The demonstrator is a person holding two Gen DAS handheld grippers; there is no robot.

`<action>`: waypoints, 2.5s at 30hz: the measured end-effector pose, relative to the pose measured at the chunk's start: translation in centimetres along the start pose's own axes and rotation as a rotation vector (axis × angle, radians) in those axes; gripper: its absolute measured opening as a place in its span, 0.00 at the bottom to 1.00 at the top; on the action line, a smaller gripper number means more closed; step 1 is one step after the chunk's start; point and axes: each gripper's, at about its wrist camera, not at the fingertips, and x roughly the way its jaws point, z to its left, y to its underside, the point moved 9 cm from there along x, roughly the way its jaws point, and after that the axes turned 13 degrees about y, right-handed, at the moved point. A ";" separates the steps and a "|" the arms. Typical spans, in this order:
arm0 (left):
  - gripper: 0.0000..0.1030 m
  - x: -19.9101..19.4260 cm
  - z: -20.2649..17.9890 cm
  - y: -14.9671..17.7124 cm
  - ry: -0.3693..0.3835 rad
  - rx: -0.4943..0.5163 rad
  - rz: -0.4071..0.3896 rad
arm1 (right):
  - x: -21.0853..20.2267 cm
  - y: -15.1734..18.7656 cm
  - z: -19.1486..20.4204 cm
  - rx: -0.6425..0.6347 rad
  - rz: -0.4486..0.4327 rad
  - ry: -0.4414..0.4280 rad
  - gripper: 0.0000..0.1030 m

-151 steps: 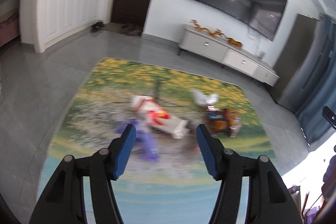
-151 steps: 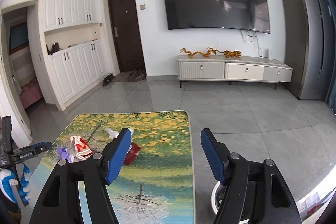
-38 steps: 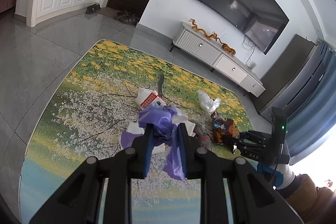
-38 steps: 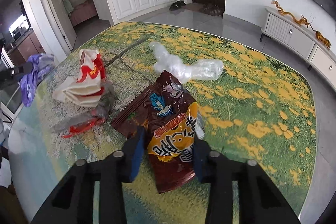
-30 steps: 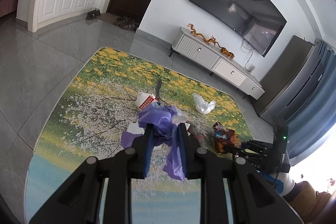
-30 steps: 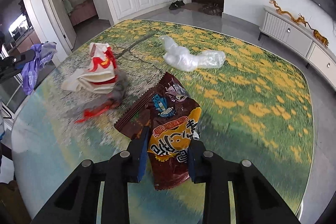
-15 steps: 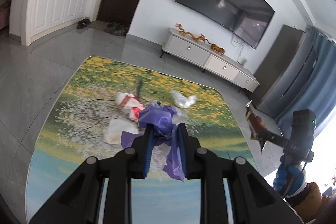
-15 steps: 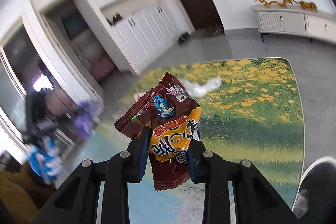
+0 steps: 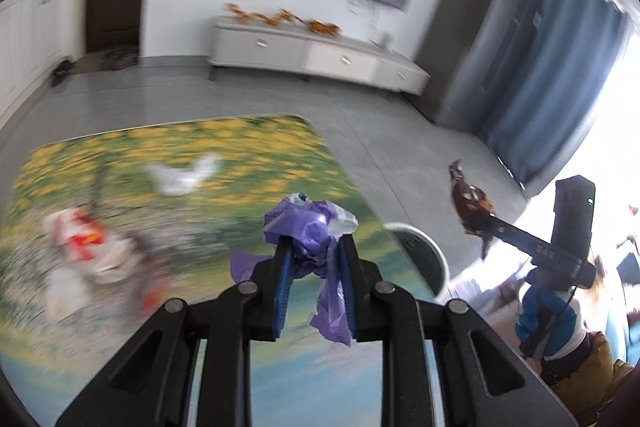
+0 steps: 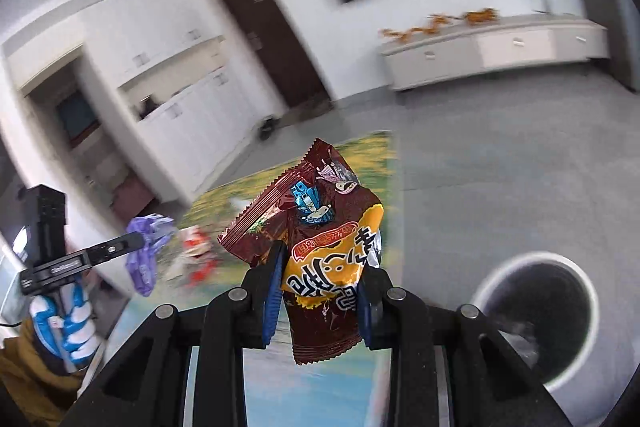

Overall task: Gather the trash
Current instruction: 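Carry gloves and snack bag to the bin and open both tools over it, then move both tools back over the table toward the red-white carton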

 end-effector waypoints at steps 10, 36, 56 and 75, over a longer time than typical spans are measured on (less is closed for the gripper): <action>0.21 15.0 -9.8 -1.1 0.144 0.108 0.186 | 0.4 3.0 -14.1 0.225 0.039 0.270 0.29; 0.45 33.8 -13.6 0.5 0.250 0.023 0.373 | 7.3 9.4 -25.4 0.347 0.194 0.529 0.61; 0.45 14.4 -10.2 -4.2 0.016 0.213 -0.016 | 1.2 1.8 -15.8 0.203 0.007 0.503 0.73; 0.53 -5.8 -2.0 -3.2 -0.243 0.166 -0.260 | -6.5 -3.7 0.3 0.022 -0.183 0.425 0.98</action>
